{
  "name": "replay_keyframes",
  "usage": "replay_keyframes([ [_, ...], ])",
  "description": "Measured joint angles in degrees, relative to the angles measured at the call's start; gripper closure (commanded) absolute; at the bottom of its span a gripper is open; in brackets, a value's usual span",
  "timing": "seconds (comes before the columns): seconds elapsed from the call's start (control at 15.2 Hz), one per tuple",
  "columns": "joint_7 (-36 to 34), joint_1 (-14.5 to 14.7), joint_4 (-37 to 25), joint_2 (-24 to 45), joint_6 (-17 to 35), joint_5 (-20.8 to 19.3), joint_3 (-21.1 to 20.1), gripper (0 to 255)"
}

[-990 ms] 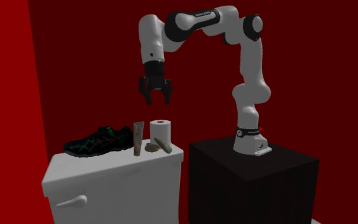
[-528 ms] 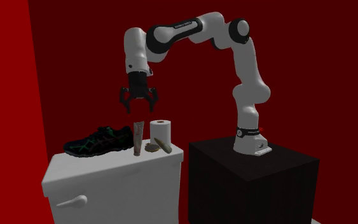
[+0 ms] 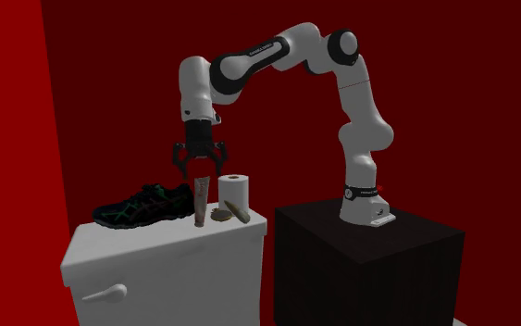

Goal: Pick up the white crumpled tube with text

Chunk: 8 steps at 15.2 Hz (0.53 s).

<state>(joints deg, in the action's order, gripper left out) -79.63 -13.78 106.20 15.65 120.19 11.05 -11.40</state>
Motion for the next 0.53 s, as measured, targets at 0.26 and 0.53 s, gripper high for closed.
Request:
replay_keyframes([
  [0.26, -0.01, 0.04, 0.08, 0.18, 0.36, -0.01, -0.01, 255],
  [0.53, -0.01, 0.05, 0.10, 0.16, 0.41, -0.01, -0.02, 255],
])
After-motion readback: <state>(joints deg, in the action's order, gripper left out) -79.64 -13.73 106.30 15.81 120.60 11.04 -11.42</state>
